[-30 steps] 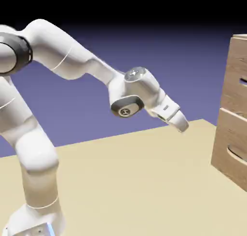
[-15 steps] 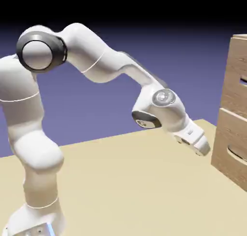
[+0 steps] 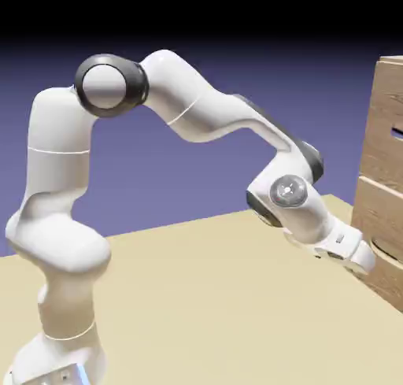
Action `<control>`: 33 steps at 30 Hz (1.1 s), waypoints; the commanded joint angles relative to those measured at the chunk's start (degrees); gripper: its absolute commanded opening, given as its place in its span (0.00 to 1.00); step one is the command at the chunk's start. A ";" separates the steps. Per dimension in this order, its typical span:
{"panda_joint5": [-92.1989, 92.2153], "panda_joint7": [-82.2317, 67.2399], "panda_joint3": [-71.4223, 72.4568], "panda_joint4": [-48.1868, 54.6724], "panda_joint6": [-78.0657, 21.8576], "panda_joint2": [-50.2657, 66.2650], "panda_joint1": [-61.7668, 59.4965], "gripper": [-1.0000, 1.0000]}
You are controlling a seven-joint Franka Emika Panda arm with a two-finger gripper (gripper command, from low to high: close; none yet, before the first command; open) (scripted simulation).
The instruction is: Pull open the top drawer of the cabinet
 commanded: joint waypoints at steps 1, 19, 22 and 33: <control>2.00 -2.50 -1.11 0.77 -0.42 1.08 0.75 0.50; 37.87 -47.35 -21.11 14.66 -7.96 20.52 14.28 0.50; 43.85 -54.82 -24.44 16.98 -9.22 23.77 16.53 0.50; 65.78 -82.23 -36.67 25.47 -13.83 35.65 24.80 0.50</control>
